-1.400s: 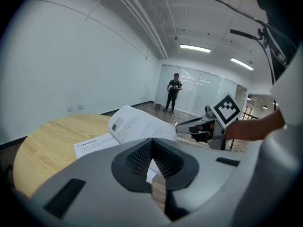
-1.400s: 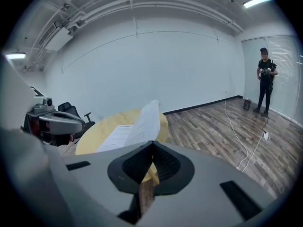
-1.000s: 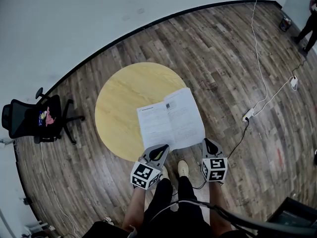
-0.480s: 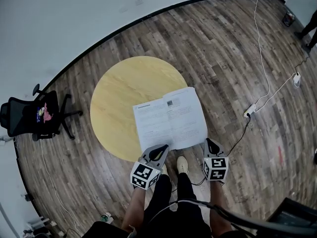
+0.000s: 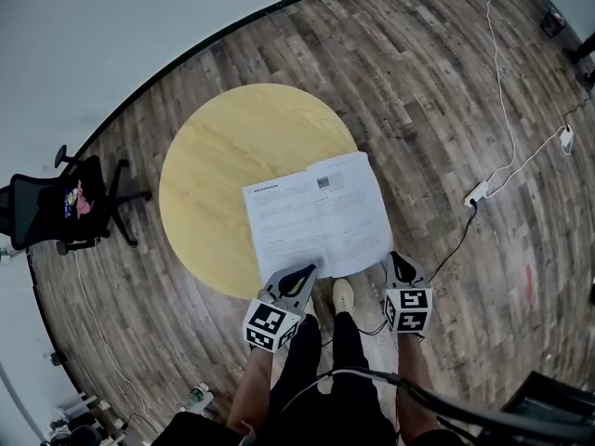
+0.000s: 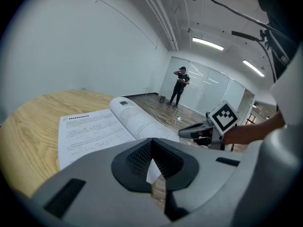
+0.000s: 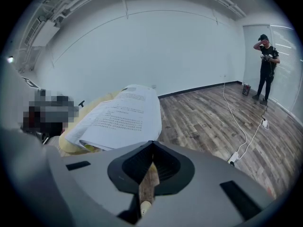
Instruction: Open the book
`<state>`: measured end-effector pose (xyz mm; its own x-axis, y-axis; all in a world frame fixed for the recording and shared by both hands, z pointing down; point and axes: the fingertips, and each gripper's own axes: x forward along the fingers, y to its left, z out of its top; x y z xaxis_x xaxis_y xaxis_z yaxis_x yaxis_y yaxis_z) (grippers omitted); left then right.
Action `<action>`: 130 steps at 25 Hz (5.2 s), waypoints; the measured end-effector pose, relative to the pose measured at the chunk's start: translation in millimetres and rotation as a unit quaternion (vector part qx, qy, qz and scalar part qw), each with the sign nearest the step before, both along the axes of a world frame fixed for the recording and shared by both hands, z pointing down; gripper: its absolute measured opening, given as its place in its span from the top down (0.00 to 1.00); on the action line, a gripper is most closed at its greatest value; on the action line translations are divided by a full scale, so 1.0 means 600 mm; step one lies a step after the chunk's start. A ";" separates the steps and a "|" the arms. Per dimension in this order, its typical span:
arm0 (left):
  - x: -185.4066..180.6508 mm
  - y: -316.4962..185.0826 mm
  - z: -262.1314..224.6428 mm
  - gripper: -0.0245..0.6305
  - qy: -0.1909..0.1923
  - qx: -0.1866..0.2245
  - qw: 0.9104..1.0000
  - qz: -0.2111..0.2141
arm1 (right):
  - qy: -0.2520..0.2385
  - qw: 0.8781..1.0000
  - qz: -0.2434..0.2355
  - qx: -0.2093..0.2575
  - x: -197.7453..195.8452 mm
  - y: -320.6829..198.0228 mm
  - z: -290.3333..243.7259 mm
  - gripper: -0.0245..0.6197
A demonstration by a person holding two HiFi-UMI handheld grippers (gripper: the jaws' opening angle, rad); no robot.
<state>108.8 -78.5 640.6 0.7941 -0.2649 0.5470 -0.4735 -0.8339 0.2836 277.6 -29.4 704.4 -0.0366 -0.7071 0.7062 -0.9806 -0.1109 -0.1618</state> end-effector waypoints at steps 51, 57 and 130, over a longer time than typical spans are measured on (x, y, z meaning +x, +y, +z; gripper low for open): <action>-0.044 -0.030 -0.065 0.96 0.019 0.030 0.999 -0.024 | -0.004 1.000 0.017 0.019 -0.029 -0.022 -0.069 0.78; -0.063 -0.037 -0.112 0.96 0.040 0.051 0.997 -0.033 | 0.016 0.999 0.007 0.046 -0.056 -0.034 -0.130 0.96; -0.347 -0.070 -0.500 0.96 0.090 0.288 0.939 -0.162 | 0.034 0.927 -0.222 0.299 -0.459 -0.153 -0.569 0.96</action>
<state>-99.6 -120.2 340.6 0.6862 -0.7202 0.1022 -0.7172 -0.6933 -0.0708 2.0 -121.2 362.8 -0.3872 -0.8992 0.2035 -0.9185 0.3954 -0.0006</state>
